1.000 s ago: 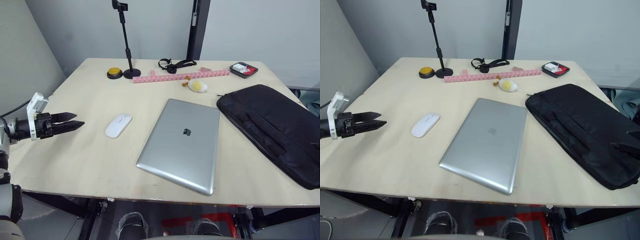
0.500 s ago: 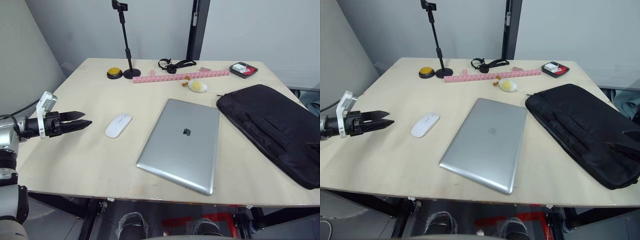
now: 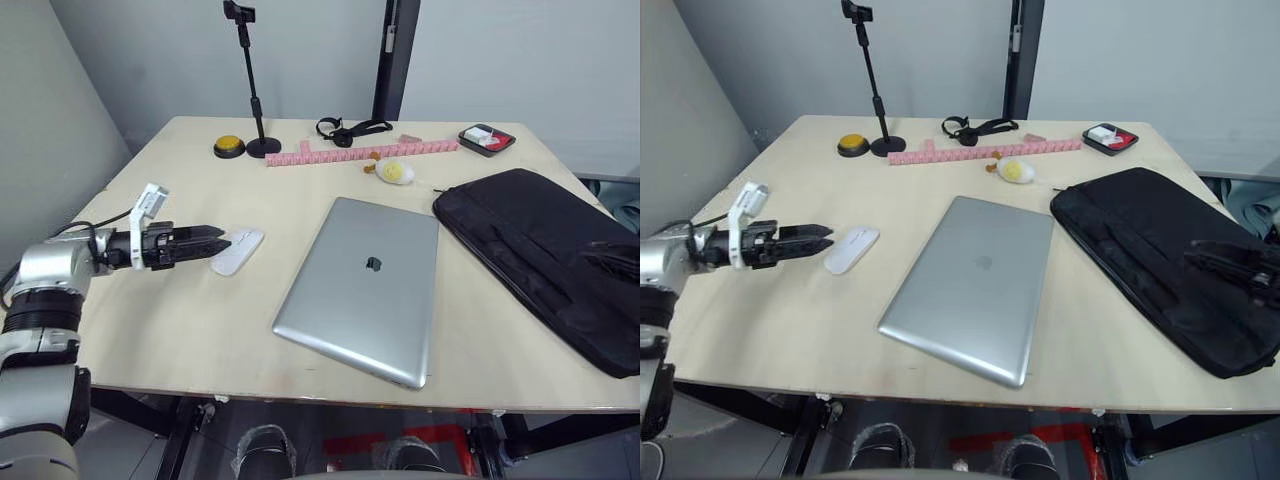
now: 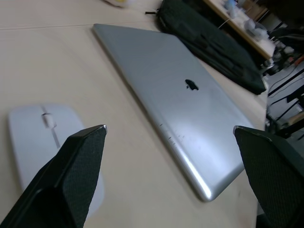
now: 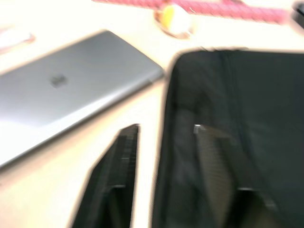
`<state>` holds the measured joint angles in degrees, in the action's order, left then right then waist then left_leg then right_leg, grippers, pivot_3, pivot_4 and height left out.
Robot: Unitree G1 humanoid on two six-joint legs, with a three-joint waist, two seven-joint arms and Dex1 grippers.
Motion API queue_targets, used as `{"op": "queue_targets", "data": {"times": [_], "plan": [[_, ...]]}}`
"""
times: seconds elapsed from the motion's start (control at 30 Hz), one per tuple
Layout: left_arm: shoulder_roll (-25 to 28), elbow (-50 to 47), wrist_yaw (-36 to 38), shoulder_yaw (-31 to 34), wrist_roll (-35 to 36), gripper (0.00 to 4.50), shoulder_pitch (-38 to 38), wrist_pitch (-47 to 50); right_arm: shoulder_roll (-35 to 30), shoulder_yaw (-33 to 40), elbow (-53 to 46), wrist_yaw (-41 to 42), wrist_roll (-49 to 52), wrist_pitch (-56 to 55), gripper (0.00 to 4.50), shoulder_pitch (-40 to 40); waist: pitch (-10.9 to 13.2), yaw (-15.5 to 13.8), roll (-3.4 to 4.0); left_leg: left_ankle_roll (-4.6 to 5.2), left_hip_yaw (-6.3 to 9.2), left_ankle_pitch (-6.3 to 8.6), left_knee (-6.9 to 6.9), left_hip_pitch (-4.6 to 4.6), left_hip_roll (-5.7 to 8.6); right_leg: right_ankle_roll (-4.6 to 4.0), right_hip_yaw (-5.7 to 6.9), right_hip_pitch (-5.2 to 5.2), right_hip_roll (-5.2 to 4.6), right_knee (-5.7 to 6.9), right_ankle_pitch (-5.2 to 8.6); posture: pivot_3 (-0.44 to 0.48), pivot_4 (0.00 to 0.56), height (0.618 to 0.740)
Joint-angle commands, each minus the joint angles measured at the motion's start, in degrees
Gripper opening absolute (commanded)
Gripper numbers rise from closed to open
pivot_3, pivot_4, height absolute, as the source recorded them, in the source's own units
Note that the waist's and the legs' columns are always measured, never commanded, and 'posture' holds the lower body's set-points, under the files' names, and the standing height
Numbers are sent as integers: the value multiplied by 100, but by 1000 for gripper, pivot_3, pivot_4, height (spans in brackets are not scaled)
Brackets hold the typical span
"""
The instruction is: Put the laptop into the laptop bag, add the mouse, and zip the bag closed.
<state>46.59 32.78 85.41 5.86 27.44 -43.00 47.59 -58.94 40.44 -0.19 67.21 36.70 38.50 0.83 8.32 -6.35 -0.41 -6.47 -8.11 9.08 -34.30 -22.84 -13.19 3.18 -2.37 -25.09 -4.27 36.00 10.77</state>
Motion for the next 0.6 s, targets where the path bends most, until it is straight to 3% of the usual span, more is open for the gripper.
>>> {"op": "queue_targets", "data": {"times": [0.03,0.07,0.27,0.6], "plan": [[-399,344,-382,-300,-12,4500,-746,808,124,-639,-414,-225,-130,-130,262,-130,0,-48,0,4,0,-3,-2,0,-1,-1,7,4,-3,2,0,0,150,739],[-490,431,-383,-485,-115,4500,-869,925,125,-811,-457,-248,-245,-226,19,-121,-1,-60,2,8,-1,-7,-6,1,0,-1,13,11,-9,4,0,0,150,739],[-1024,1197,-600,-969,-396,4500,-1586,1382,154,-1507,-644,-358,-379,-354,19,-444,-4,-49,8,16,-9,-12,-4,-12,6,-1,11,4,-18,-4,0,0,150,739],[-1919,2883,-1335,-1111,-1126,4500,-2217,615,540,-2900,-1006,-947,-1118,-622,19,-753,-4,-55,8,14,-1,-13,2,-9,8,-1,19,20,-18,-17,0,0,150,739]]}}
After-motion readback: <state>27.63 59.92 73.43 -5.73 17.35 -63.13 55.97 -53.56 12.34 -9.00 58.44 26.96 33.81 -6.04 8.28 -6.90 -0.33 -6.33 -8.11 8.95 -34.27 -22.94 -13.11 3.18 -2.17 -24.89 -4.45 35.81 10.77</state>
